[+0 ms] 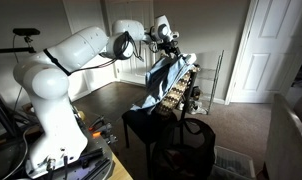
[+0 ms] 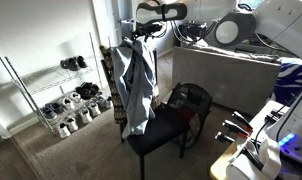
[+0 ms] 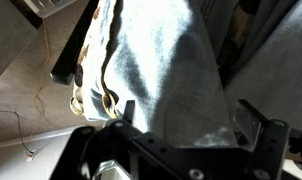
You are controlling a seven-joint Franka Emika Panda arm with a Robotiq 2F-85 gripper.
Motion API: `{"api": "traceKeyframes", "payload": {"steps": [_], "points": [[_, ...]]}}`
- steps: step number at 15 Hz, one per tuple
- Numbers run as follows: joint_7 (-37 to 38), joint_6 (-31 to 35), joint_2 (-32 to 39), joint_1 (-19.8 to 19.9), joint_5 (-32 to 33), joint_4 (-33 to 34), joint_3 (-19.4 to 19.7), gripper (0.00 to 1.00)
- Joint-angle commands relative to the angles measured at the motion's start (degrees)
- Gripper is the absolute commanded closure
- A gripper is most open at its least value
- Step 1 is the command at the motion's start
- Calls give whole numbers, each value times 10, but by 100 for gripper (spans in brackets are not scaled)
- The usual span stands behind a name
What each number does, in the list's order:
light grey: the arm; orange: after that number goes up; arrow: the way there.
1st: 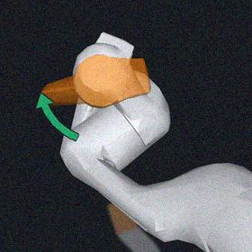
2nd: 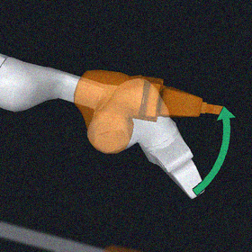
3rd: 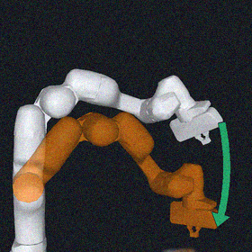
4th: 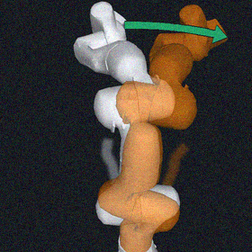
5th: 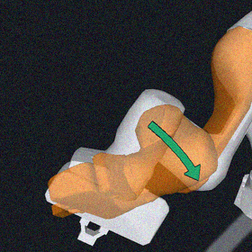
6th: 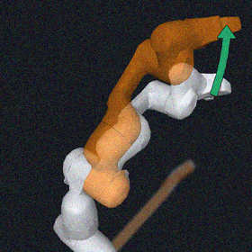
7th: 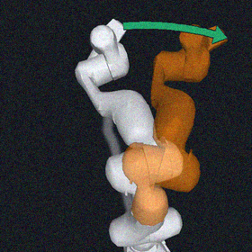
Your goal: Put the jean trousers into the washing basket
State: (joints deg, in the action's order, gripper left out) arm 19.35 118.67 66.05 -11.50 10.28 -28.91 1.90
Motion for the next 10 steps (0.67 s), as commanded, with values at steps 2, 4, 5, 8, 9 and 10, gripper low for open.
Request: {"api": "traceKeyframes", "payload": {"steps": [2, 4, 5, 8, 9, 10], "points": [[17, -6, 15, 8, -24, 19, -11, 0], [29, -6, 21, 8, -18, 18, -3, 0], [36, -7, 24, 9, -16, 17, 0, 0], [53, -9, 36, 16, -19, 16, -1, 0], [56, -8, 40, 19, -21, 17, -3, 0], [57, -6, 43, 22, -23, 18, -6, 21]]}}
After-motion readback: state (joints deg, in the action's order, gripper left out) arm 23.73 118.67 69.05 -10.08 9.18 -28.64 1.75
